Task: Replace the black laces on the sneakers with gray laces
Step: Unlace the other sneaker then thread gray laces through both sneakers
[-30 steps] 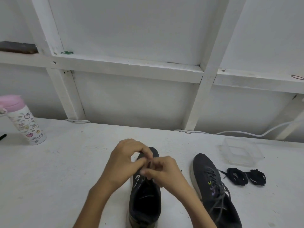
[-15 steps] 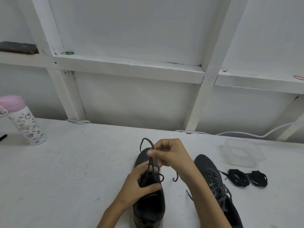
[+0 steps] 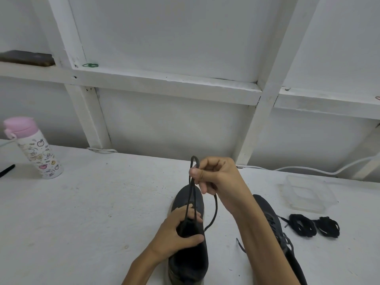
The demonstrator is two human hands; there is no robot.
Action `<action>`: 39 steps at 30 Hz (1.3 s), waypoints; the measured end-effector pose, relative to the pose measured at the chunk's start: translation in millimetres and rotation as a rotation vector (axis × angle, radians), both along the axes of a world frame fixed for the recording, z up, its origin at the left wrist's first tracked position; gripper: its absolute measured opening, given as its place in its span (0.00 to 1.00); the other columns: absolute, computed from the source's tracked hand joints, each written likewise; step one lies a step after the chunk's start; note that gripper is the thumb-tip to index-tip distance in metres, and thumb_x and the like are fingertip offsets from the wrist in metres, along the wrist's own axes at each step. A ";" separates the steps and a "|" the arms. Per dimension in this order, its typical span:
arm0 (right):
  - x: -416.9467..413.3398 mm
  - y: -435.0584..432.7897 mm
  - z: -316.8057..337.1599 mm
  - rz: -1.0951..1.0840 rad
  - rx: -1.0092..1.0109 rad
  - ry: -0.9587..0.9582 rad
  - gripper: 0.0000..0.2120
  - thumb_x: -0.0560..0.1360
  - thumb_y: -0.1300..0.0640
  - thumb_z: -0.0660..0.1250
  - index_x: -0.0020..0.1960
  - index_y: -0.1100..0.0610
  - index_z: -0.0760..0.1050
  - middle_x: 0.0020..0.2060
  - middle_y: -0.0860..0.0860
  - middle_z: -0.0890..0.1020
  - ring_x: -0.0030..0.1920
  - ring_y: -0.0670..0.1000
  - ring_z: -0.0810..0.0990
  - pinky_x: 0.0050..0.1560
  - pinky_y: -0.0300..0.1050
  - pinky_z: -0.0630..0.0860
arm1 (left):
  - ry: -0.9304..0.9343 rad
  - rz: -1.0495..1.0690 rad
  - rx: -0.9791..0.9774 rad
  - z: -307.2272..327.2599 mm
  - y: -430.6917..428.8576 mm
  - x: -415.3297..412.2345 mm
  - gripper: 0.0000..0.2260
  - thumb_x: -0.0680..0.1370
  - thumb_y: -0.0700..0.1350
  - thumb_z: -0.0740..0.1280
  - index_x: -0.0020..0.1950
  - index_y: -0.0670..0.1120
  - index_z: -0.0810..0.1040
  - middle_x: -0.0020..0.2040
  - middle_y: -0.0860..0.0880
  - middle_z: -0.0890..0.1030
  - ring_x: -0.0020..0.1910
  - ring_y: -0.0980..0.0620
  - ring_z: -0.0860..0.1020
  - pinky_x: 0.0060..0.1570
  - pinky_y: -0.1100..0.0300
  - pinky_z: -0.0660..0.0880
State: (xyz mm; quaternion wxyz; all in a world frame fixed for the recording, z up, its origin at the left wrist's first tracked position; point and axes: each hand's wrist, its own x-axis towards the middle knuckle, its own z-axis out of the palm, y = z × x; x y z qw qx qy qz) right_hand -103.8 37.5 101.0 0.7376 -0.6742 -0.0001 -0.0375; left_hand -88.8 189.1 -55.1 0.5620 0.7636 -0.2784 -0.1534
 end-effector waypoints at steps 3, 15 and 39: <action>-1.1 2.2 -2.0 0.020 0.042 0.022 0.07 0.71 0.68 0.71 0.35 0.65 0.75 0.21 0.52 0.75 0.19 0.46 0.69 0.21 0.34 0.60 | 0.006 -0.011 -0.006 -0.1 1.5 -1.1 0.15 0.68 0.54 0.76 0.53 0.58 0.78 0.60 0.59 0.79 0.68 0.60 0.70 0.64 0.64 0.65; 5.0 -12.7 3.3 0.007 -0.029 -0.024 0.08 0.70 0.63 0.74 0.34 0.58 0.79 0.27 0.54 0.77 0.21 0.48 0.70 0.22 0.35 0.61 | -0.081 0.084 -0.125 34.0 -6.2 -1.0 0.10 0.76 0.56 0.66 0.55 0.58 0.81 0.54 0.59 0.81 0.58 0.57 0.78 0.59 0.62 0.73; 45.0 -31.9 5.1 -0.481 -0.743 -0.344 0.10 0.71 0.54 0.76 0.50 0.52 0.79 0.51 0.47 0.80 0.54 0.47 0.77 0.55 0.40 0.72 | 0.062 0.095 -0.096 154.4 -24.7 68.3 0.17 0.81 0.47 0.64 0.48 0.32 0.81 0.26 0.56 0.75 0.25 0.56 0.69 0.33 0.63 0.73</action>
